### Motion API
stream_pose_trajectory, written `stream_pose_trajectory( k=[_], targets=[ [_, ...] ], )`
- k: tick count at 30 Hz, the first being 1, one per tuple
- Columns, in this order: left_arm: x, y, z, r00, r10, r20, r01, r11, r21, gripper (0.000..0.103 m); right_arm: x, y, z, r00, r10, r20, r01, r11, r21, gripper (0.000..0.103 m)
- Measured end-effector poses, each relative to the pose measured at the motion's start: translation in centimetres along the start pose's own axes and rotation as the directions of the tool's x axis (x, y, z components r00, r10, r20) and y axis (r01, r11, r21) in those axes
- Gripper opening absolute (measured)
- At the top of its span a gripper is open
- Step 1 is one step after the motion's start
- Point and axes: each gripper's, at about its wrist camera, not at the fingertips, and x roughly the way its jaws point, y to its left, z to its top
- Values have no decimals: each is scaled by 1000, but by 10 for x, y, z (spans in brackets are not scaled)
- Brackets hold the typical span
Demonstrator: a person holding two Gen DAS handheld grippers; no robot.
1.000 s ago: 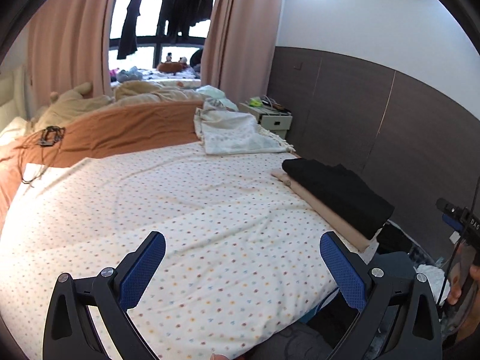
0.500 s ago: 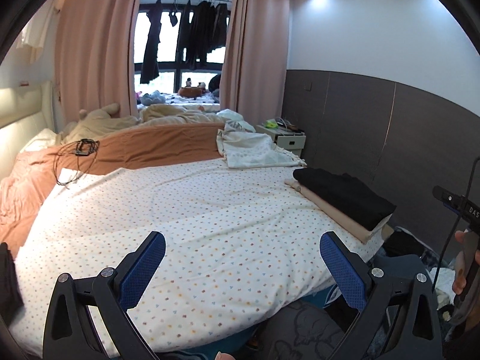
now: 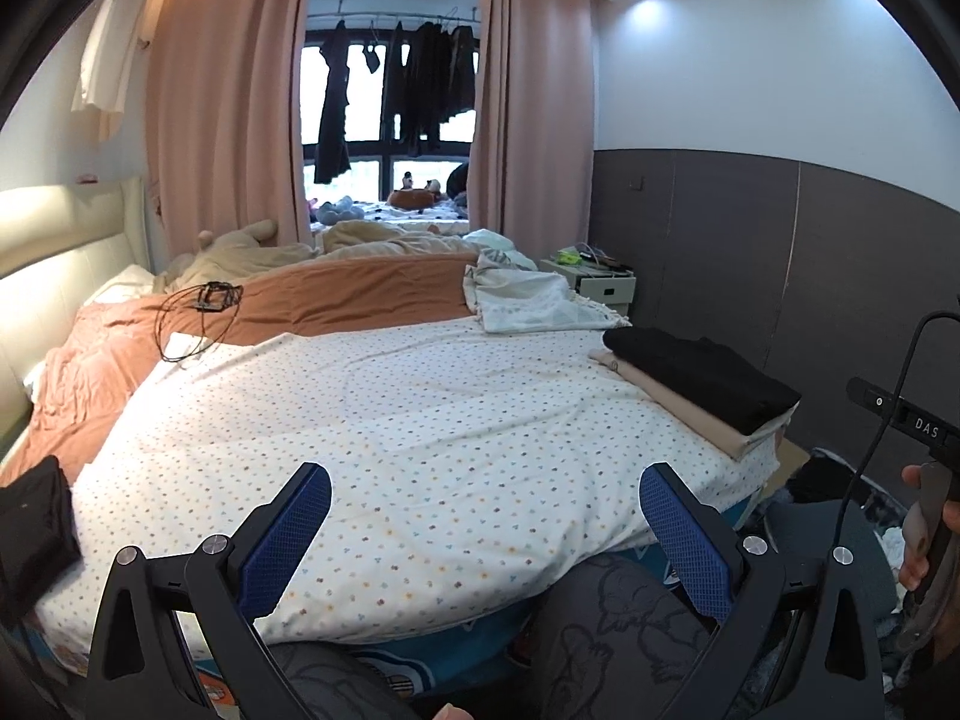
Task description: Fold large clothes
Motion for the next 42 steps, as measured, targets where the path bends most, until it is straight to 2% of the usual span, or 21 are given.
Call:
stream_pose_trajectory(
  k=[3,7,15,19,42],
  targets=[
    [-2,5,-9,1000,-10,8,11,999,-40,103,11,5,-9,1000,12,-22,-13,1000,-12,103],
    [-4,8,-15,1000,0,4,1,999,-47,103,22,16,-21,997,47,-62,-49,998,-28,103],
    [-9,14,-11,999,30,38,-28,998,-50,103,22,30,-29,993,99,-60,-102,993,-56,103],
    [-11,19,-13,999,15,33,-12,996,-84,103,22,35,-31,993,101,-63,-105,992,-74,103],
    [-27,26,-9,994,66,82,-59,994,-88,103,21,38,-31,994,98,-57,-102,992,-73,103]
  ],
)
